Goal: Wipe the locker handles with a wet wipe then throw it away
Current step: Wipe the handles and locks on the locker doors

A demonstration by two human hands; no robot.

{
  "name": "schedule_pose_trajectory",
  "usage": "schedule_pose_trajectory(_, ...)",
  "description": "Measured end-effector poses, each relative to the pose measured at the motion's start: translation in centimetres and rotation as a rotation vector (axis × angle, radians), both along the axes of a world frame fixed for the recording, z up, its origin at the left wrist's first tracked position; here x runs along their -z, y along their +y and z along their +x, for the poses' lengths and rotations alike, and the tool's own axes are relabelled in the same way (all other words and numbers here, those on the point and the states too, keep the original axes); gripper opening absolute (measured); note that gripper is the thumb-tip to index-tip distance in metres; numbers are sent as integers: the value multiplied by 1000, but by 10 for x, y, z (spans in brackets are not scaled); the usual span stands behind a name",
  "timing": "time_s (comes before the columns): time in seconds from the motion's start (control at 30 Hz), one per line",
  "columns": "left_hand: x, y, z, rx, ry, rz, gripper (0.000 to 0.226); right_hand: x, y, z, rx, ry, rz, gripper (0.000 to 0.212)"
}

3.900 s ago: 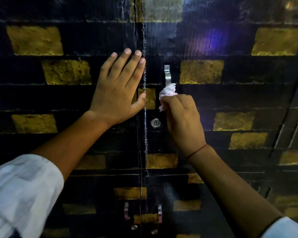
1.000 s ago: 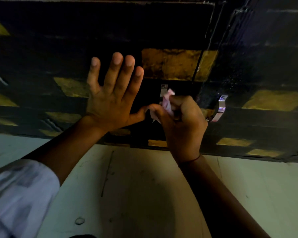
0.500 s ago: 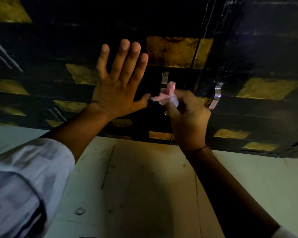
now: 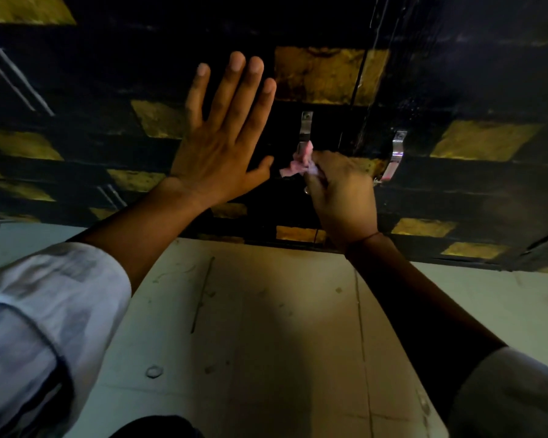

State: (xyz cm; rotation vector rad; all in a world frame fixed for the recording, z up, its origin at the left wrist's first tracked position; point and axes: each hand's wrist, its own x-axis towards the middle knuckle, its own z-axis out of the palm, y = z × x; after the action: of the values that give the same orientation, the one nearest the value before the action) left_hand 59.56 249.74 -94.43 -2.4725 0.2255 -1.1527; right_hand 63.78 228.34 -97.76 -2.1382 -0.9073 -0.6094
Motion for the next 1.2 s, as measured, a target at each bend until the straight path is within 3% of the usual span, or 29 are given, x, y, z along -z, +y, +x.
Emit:
schedule_pose_trajectory(0.23,1,-4,-2,-20,-6,2,82,0,12,-2,125,20,35,24)
schedule_pose_trajectory(0.37,-1,-4,-5,-14,30,-17,84,20,6,-22,195,282,350,19)
schedule_pose_trajectory(0.47,2,-5,-4,-10,19,-24,85,27,17,-37,127,413,364,16)
schedule_pose_trajectory(0.63,16,-3,-4,19,-24,-30,83,11,45,-32,133,674,459,29)
schedule_pose_trajectory(0.9,15,3,-11,-4,41,-2,84,20,24,-21,234,516,393,32)
schedule_pose_trajectory(1.0,17,0,-11,15,36,-16,82,11,11,-13,277,445,269,38)
schedule_pose_trajectory(1.1,21,-7,-9,53,29,-25,80,-4,3,-10,283,303,72,35)
schedule_pose_trajectory(1.2,22,-14,-6,62,12,-31,81,-14,1,-12,325,172,22,27)
